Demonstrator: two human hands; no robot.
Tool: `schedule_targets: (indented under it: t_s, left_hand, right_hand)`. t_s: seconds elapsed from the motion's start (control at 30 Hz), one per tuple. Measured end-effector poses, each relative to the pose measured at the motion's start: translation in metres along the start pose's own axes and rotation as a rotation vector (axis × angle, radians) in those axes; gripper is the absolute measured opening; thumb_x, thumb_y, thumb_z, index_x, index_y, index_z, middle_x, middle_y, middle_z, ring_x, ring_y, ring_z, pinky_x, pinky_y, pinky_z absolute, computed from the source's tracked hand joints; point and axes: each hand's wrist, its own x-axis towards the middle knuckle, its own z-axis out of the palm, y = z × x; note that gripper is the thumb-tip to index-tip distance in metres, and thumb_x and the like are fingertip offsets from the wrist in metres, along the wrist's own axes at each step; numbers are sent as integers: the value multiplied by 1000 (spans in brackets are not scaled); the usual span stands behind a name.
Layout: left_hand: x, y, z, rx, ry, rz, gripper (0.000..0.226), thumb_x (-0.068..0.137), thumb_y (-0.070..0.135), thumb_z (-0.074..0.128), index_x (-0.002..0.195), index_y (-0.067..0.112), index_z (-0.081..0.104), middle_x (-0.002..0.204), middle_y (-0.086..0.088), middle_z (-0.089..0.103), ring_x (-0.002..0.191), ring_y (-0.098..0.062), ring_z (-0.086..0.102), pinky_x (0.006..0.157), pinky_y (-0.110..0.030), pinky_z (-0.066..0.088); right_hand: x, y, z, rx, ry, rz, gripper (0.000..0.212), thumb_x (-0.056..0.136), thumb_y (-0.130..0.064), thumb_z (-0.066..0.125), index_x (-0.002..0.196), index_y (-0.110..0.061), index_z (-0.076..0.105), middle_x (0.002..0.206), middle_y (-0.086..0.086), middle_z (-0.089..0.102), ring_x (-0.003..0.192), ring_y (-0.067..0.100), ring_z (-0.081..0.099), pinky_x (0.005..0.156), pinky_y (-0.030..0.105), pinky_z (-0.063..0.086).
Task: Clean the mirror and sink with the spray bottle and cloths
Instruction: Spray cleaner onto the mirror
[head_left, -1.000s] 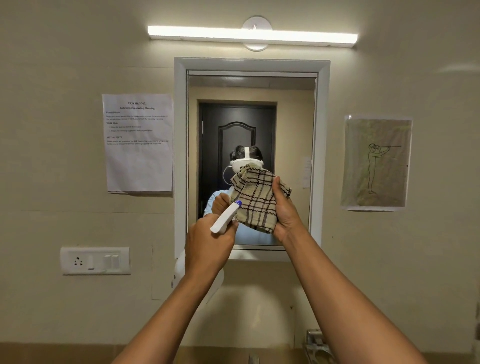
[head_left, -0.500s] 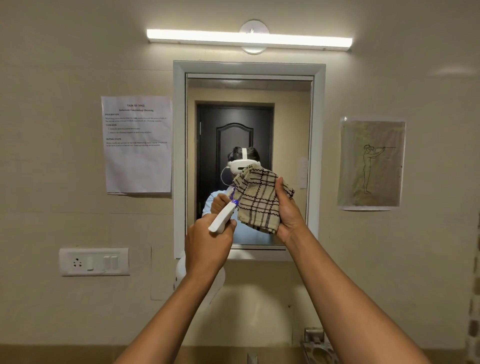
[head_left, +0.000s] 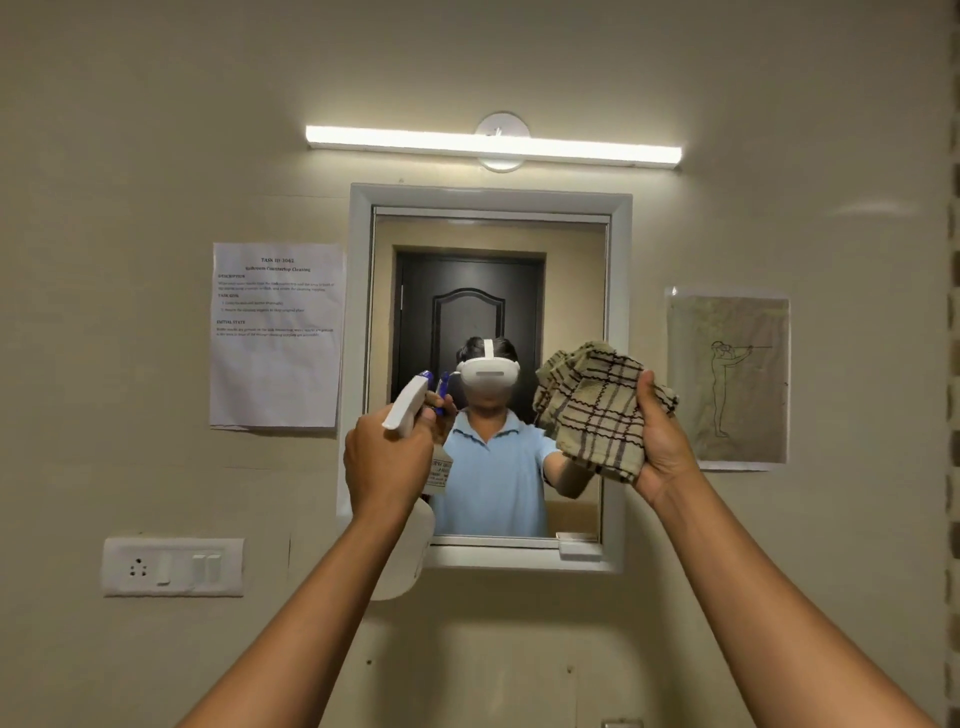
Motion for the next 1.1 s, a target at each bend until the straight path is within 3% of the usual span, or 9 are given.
schedule_targets:
  t_s: [0.13, 0.27, 0.4, 0.63, 0.83, 1.0, 1.1]
  left_hand:
    - [21, 11, 2, 13, 71, -4, 35, 90, 28, 65, 116, 5, 64, 86, -6, 59, 76, -21, 58, 53, -18, 41]
    - [39, 24, 1, 26, 113, -4, 34, 90, 31, 65, 113, 6, 64, 88, -8, 62, 82, -27, 66, 66, -30, 53]
    - [51, 40, -6, 36, 175, 5, 27, 91, 28, 64, 106, 7, 65, 84, -7, 60, 76, -24, 62, 62, -26, 48]
    - [66, 56, -11, 54, 179, -3, 27, 90, 29, 65, 104, 6, 62, 88, -8, 60, 86, -30, 67, 70, -32, 54]
    - [65, 61, -4, 40, 182, -8, 30, 89, 33, 66, 105, 8, 60, 93, -12, 63, 83, -32, 68, 74, -41, 60]
    - [52, 71, 18, 16, 115, 45, 19, 90, 30, 66, 91, 20, 50, 81, -3, 59, 75, -23, 63, 58, -22, 48]
    - [38, 81, 38, -18, 70, 84, 14, 89, 27, 66, 83, 24, 54, 64, 8, 53, 66, -18, 61, 57, -25, 50]
  right_hand:
    - [3, -28, -13, -24, 34, -70, 69, 84, -54, 63, 135, -9, 54, 131, 19, 62, 119, 36, 61, 100, 65, 43]
    - [6, -41, -25, -72, 75, -108, 65, 84, -54, 65, 134, -12, 57, 127, 18, 65, 116, 35, 63, 99, 68, 43]
    - [7, -43, -25, -82, 73, -122, 62, 85, -52, 64, 131, -11, 58, 124, 17, 67, 112, 33, 66, 94, 66, 47]
    - [11, -46, -7, -60, 77, -146, 58, 87, -50, 61, 130, -11, 59, 123, 18, 67, 112, 34, 66, 94, 67, 46]
    - [10, -59, -15, -75, 98, -170, 82, 66, -62, 79, 129, -14, 61, 121, 16, 69, 112, 34, 66, 96, 69, 43]
    - [7, -69, -30, -85, 138, -174, 96, 51, -65, 85, 130, -17, 61, 121, 14, 69, 112, 33, 66, 94, 70, 44]
    - [5, -73, -37, -78, 146, -185, 70, 73, -58, 72, 128, -16, 61, 120, 15, 69, 111, 33, 66, 95, 70, 44]
